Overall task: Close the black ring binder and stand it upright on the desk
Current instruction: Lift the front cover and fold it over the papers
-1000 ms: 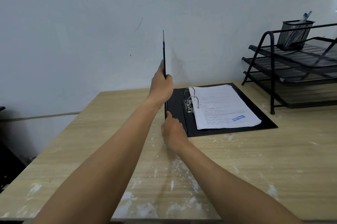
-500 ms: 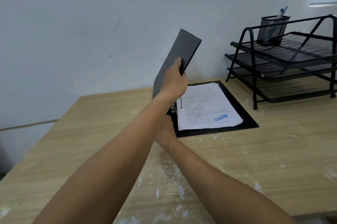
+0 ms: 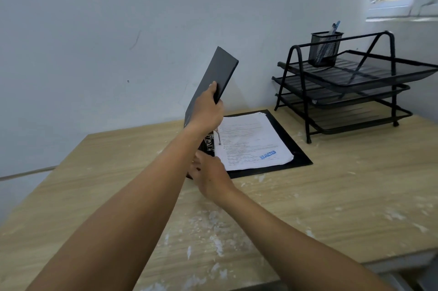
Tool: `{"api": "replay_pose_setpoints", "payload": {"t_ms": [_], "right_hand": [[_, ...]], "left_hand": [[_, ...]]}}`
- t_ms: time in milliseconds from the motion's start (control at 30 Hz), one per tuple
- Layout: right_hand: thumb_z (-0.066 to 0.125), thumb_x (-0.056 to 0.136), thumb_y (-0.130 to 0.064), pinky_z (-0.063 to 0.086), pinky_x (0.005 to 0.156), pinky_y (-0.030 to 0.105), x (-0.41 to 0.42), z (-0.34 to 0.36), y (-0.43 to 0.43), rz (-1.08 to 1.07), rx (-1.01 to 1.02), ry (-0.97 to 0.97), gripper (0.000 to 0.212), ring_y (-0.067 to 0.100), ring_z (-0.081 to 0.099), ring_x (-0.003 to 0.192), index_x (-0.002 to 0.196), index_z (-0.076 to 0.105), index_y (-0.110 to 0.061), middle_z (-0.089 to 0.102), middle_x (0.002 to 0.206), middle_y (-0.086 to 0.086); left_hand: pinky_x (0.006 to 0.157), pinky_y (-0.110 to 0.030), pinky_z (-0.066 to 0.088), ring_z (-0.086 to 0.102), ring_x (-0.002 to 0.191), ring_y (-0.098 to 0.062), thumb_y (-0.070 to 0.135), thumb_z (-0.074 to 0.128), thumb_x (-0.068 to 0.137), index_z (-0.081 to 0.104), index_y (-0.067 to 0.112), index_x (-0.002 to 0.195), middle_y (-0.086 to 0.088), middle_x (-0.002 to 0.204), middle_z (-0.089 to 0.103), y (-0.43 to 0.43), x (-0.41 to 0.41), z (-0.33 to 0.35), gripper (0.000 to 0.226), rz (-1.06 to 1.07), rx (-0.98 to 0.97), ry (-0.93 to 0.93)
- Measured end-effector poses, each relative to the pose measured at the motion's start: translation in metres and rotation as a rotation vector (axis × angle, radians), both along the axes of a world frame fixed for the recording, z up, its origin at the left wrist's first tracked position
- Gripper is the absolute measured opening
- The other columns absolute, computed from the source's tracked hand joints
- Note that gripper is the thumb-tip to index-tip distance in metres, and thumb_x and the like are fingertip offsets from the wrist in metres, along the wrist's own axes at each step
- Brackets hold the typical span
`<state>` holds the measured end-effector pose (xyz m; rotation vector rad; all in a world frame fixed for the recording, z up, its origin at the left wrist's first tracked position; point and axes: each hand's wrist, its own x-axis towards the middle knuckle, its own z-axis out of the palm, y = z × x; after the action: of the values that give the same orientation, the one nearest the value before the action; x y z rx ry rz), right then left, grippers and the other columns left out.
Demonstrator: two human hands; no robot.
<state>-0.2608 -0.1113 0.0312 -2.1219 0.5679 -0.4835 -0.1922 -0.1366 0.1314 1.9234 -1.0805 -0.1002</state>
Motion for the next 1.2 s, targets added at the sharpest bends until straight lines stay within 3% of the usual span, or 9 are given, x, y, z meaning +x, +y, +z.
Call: {"api": "replay_pose_setpoints", "payload": {"t_ms": [100,267,400,500,633,733,933,1067,1200], "right_hand": [[0.048,0.099,-0.030,0.049,0.094,0.042,-0.033,0.011,-0.013,-0.059,-0.324,0.093,0.047,0.031,0.058,0.118,0.145,0.043,-0.018,0.062,0.131,0.008],[0.050,0.100,-0.025,0.050,0.094,0.039,-0.083,0.030,-0.040,-0.186,-0.738,0.077,0.047,0.026,0.052,0.130,0.145,0.042,-0.011,0.046,0.149,0.007],[0.089,0.064,-0.016,0.059,0.080,0.033,-0.105,0.047,-0.066,-0.332,-1.074,0.033,0.052,0.025,0.070,0.108,0.111,0.072,-0.002,0.072,0.115,0.014],[0.093,0.054,-0.012,0.053,0.093,0.033,-0.112,0.063,-0.085,-0.369,-1.221,0.023,0.061,0.026,0.069,0.110,0.110,0.072,-0.001,0.072,0.114,0.015],[0.070,0.079,0.001,0.032,0.115,0.041,-0.110,0.093,-0.096,-0.305,-1.424,0.110,0.060,0.035,0.044,0.137,0.135,0.049,0.009,0.049,0.143,0.026],[0.047,0.097,-0.006,0.006,0.122,0.040,-0.096,0.108,-0.111,-0.233,-1.491,0.393,0.060,0.033,0.015,0.150,0.150,0.021,0.004,0.021,0.159,0.023],[0.043,0.097,-0.002,0.040,0.101,0.035,-0.071,0.114,-0.125,-0.160,-1.457,0.496,0.027,0.028,0.056,0.117,0.121,0.055,-0.006,0.063,0.120,0.011],[0.042,0.097,-0.006,0.042,0.099,0.035,-0.063,0.103,-0.138,-0.159,-1.498,0.473,0.027,0.027,0.056,0.115,0.120,0.055,-0.007,0.062,0.122,0.012],[0.046,0.095,-0.010,0.041,0.100,0.037,-0.058,0.094,-0.148,-0.165,-1.504,0.487,0.028,0.028,0.054,0.118,0.122,0.055,-0.008,0.059,0.124,0.012]], "left_hand": [[0.085,-0.027,0.046,0.057,0.117,-0.028,0.008,0.037,0.092,0.036,0.012,0.145,-0.010,0.144,0.050,-0.001,-0.002,-0.001,0.054,-0.002,0.028,-0.009],[0.113,-0.032,0.033,0.038,0.140,-0.026,0.004,0.039,0.094,0.033,0.009,0.148,-0.009,0.152,0.040,-0.005,-0.019,-0.002,0.054,-0.034,0.039,-0.025],[0.114,-0.027,0.024,0.026,0.146,-0.019,0.005,0.041,0.097,0.028,0.011,0.150,-0.003,0.159,0.027,-0.009,-0.032,-0.003,0.055,-0.028,0.090,-0.103],[0.115,-0.032,0.029,0.029,0.145,-0.022,0.003,0.042,0.095,0.030,0.006,0.148,-0.006,0.158,0.028,-0.017,-0.036,-0.006,0.054,-0.043,0.100,-0.112],[0.115,-0.040,0.032,0.036,0.141,-0.026,0.005,0.046,0.094,0.041,0.010,0.142,-0.010,0.151,0.042,-0.029,-0.033,-0.014,0.049,-0.047,0.133,-0.151],[0.102,-0.054,0.043,0.056,0.120,-0.030,0.010,0.045,0.092,0.054,0.015,0.125,-0.009,0.125,0.064,-0.040,-0.026,-0.022,0.035,-0.039,0.122,-0.188],[0.086,-0.060,0.046,0.051,0.075,-0.032,0.000,0.041,0.088,0.042,0.023,0.066,0.008,0.065,0.049,-0.042,-0.037,-0.026,0.032,-0.042,0.104,-0.225],[0.066,-0.029,0.038,0.057,0.085,-0.031,0.001,0.049,0.085,0.058,0.005,0.100,-0.006,0.084,0.062,-0.036,-0.030,-0.035,0.018,-0.091,0.087,-0.193],[0.079,-0.024,0.040,0.060,0.101,-0.028,0.003,0.053,0.085,0.055,0.007,0.123,-0.010,0.108,0.064,-0.025,-0.026,-0.044,0.038,-0.130,0.078,-0.159]]}}
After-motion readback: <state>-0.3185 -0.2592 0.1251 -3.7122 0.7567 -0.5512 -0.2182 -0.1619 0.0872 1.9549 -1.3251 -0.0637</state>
